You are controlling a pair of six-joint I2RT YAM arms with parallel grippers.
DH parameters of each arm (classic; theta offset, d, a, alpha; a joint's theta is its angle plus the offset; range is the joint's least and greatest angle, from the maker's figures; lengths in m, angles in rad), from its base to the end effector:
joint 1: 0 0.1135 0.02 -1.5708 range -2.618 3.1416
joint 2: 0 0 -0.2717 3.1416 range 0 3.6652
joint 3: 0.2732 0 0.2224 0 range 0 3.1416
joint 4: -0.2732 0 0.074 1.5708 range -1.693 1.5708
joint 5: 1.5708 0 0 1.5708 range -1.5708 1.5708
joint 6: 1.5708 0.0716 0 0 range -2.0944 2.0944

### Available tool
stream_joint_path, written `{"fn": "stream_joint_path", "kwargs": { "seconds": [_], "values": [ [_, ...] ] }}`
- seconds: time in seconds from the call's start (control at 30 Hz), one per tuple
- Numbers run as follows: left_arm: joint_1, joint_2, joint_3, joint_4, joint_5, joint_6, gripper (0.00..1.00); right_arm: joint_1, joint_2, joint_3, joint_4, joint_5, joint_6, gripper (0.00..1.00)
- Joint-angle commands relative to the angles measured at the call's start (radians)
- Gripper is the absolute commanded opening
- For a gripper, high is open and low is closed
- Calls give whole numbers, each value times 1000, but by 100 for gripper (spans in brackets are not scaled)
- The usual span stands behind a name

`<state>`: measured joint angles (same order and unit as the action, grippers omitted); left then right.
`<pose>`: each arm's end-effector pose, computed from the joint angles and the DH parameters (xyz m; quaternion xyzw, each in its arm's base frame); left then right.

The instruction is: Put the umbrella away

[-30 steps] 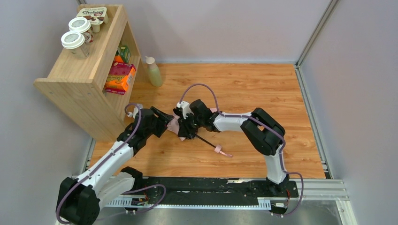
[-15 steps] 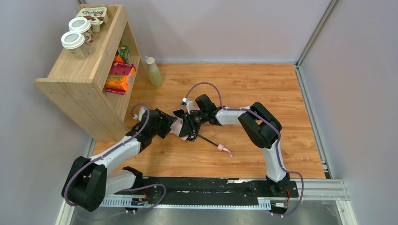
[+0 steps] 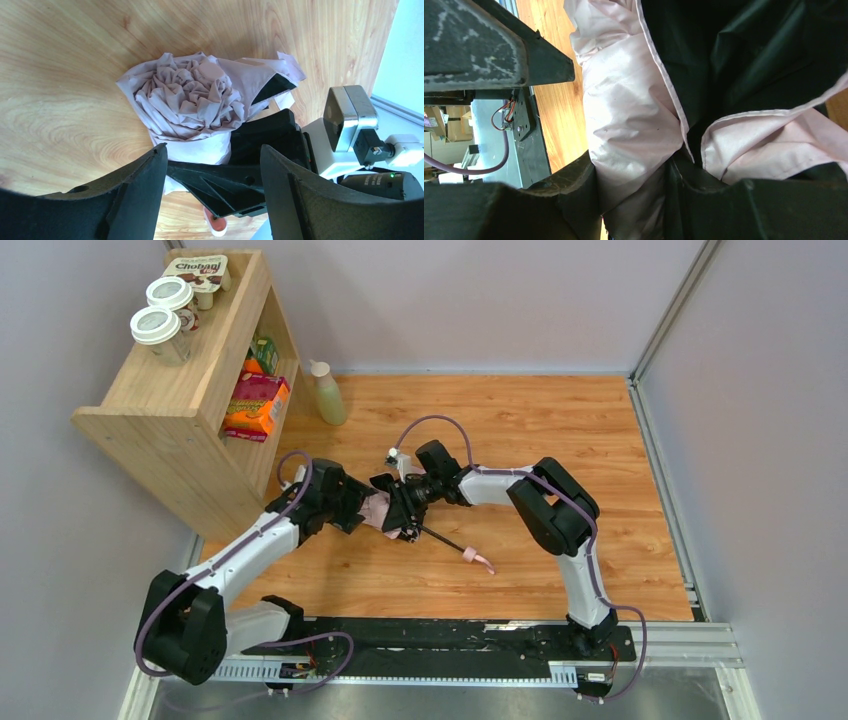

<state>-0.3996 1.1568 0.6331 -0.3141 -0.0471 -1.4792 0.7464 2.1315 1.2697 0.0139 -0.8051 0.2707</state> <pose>0.2072 -0.0839 0.1990 -0.4869 0.7963 -0.2762 0.2292 0.2815 0.3307 0.1274 -0.3374 0.8037 0.4785 0.1058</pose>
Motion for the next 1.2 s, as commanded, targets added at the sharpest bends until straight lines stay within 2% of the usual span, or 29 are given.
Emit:
{"fn": "stream_joint_path", "kwargs": {
  "seconds": [0.0, 0.27, 0.57, 0.67, 0.77, 0.83, 1.0, 1.03, 1.17],
  "values": [
    [-4, 7, 46, -111, -4, -33, 74, 13, 107, -79, -307, 124, -47, 0],
    [-18, 135, 77, -67, 52, -44, 75, 16, 94, -73, -319, 129, -54, 0],
    [-45, 279, -50, 109, -5, -62, 75, 14, 100, -50, -336, 113, -62, 0],
    [-45, 308, -90, 98, -48, -43, 76, 14, 88, -58, -333, 104, -65, 0],
    [-45, 337, -96, 19, -91, -59, 76, 16, 76, -58, -333, 86, -74, 0],
    [-44, 356, -96, 30, -94, -50, 65, 16, 67, -55, -339, 74, -80, 0],
    [-47, 330, -85, 6, -109, -13, 5, 19, -11, -38, -354, 93, -68, 1],
    [-45, 319, -87, -5, -111, -12, 0, 18, -37, -29, -365, 112, -59, 6],
    [-45, 307, -85, -25, -96, 14, 0, 2, -195, 22, -396, 223, -22, 53]
  ]
}}
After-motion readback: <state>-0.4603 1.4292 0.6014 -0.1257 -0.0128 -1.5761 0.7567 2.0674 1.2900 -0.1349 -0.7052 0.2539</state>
